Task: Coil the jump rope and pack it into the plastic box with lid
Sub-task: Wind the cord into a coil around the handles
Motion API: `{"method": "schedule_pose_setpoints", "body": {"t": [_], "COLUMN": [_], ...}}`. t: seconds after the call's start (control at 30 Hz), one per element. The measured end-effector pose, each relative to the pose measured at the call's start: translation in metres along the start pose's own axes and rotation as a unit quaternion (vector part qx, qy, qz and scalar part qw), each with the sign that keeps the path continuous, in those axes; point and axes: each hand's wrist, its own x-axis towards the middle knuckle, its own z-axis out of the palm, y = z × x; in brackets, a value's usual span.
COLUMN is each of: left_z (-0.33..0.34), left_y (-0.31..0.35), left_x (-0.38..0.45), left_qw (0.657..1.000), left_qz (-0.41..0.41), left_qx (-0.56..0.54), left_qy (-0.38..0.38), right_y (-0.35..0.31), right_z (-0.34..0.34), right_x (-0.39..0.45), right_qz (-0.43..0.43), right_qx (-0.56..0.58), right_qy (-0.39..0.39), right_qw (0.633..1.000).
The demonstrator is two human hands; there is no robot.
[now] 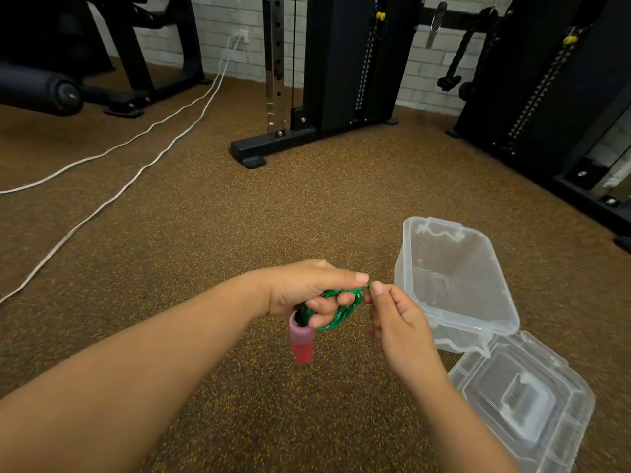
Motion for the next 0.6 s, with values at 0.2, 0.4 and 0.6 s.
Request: {"method": "schedule_pose_setpoints", "body": {"t": [0.2,0.4,0.6], "left_z": [0.002,0.001,0.001], "left_y": [0.011,0.014,0.015], "left_x": [0.006,0.015,0.019], "left_qw": [0.954,0.916,0.902], "left_qz": [0.070,0.086,0.104], "left_qx": [-0.289,-0.373,-0.384], "left_qy": [0.036,0.123,0.169], "right_y": [0.001,0.011,0.018], "right_z": [-0.004,-0.001,0.006], "right_x": [0.002,-0.004,-0.004], "right_qz": [-0.005,0.048,0.073], "right_qx": [0.001,0.007,-0.022], "right_qy": [0.016,-0.007,-0.033], "right_qw": [1.000,0.999,0.997]}}
